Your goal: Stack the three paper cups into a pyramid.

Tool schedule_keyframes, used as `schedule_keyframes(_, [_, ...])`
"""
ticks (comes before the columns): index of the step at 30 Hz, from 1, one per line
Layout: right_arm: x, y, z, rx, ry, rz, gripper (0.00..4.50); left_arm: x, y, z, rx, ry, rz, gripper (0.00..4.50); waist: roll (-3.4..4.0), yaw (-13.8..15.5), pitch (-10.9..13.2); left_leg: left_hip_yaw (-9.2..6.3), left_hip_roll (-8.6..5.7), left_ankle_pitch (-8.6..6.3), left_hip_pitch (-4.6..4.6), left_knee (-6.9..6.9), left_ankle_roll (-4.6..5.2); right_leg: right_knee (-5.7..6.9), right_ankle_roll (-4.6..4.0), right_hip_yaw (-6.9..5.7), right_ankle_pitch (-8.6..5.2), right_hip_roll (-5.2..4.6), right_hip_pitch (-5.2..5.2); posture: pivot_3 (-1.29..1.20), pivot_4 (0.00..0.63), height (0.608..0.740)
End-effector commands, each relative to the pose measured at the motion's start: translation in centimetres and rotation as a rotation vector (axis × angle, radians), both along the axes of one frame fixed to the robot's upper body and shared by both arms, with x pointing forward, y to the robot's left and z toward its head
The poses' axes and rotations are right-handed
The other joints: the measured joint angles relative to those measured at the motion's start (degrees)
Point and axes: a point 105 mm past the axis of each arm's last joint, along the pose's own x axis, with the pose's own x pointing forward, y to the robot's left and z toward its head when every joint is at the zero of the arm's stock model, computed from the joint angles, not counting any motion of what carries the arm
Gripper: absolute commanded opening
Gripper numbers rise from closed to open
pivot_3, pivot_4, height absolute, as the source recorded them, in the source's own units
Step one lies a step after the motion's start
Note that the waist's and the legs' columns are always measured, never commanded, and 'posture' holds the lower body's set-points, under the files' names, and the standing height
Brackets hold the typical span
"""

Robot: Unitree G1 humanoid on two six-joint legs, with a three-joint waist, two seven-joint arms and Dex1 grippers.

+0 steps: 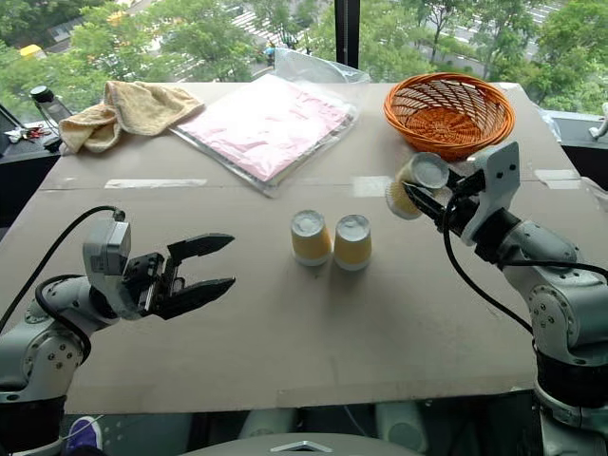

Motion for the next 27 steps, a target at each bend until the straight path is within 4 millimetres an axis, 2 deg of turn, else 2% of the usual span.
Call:
schedule_keyframes(1, [-1.0,3.8,0.3,-0.065,0.031,0.163,2.17,-0.4,1.7,1.2,-0.047,-0.04,0.062,4.5,0.0,-0.03,0.01,-0.03,0.0,0.0,-0.02,0.0,0.0,0.0,0.0,-0.03,0.0,0.0,0.0,0.0,0.15,0.74])
schedule_keyframes(4, [-1.2,5.5,0.2,-0.102,0.058,0.232,2.17,-0.9,2.5,1.4,-0.058,-0.045,0.085,4.5,0.01,0.22,0.01,-0.06,0.0,0.0,-0.11,-0.01,0.0,-0.02,-0.01,-0.07,0.0,-0.02,-0.04,0.0,0.15,0.74])
schedule_keyframes(12, [-0.7,6.1,-1.0,-0.176,0.092,0.236,2.17,-2.0,3.4,0.8,-0.057,-0.027,0.121,4.5,0.02,0.24,0.02,-0.05,-0.03,0.0,-0.11,-0.01,-0.01,-0.04,-0.01,-0.08,-0.01,-0.07,-0.05,0.0,0.15,0.74])
schedule_keyframes(14, [-0.1,5.8,-2.0,-0.214,0.107,0.214,3.2,-2.1,3.2,0.8,-0.058,-0.027,0.121,4.5,0.01,0.17,0.02,-0.07,-0.02,0.0,-0.09,-0.01,0.0,-0.03,-0.01,-0.09,-0.01,-0.04,-0.05,0.0,0.15,0.74])
schedule_keyframes(15, [0.3,5.6,-2.3,-0.223,0.107,0.197,3.44,-2.1,3.1,0.7,-0.059,-0.027,0.117,4.5,0.01,0.15,0.02,-0.07,-0.02,0.0,-0.09,-0.01,0.0,-0.03,-0.01,-0.09,-0.01,-0.04,-0.05,0.0,0.15,0.74])
schedule_keyframes(17, [0.6,5.2,-1.8,-0.22,0.077,0.169,4.48,-2.2,2.8,0.6,-0.06,-0.023,0.106,4.5,0.01,0.15,0.02,-0.03,-0.03,0.0,-0.09,0.01,0.0,-0.03,-0.02,-0.06,-0.01,-0.05,-0.04,0.0,0.15,0.74])
schedule_keyframes(19, [0.1,4.8,-0.6,-0.188,0.047,0.17,4.48,-2.2,2.3,0.4,-0.05,-0.015,0.089,4.5,0.0,0.18,0.01,-0.02,-0.03,0.0,-0.09,0.01,-0.01,-0.03,0.0,-0.05,0.0,-0.05,-0.04,0.0,0.15,0.74])
schedule_keyframes(23, [-1.5,3.5,0.5,-0.161,-0.003,0.18,4.48,-2.1,1.3,-0.5,-0.008,0.002,0.075,4.5,0.01,0.39,0.02,-0.06,-0.03,0.0,-0.13,-0.02,-0.01,-0.04,0.0,-0.08,0.0,-0.05,-0.05,0.0,0.15,0.74])
schedule_keyframes(27, [-4.8,-0.2,-0.3,-0.164,-0.021,0.158,4.48,-1.3,0.6,-2.1,0.077,0.038,0.085,4.5,-0.02,1.33,0.0,-0.05,-0.04,-0.01,-0.15,-0.04,-0.01,-0.09,0.0,-0.1,-0.01,-0.06,-0.04,0.0,0.15,0.74])
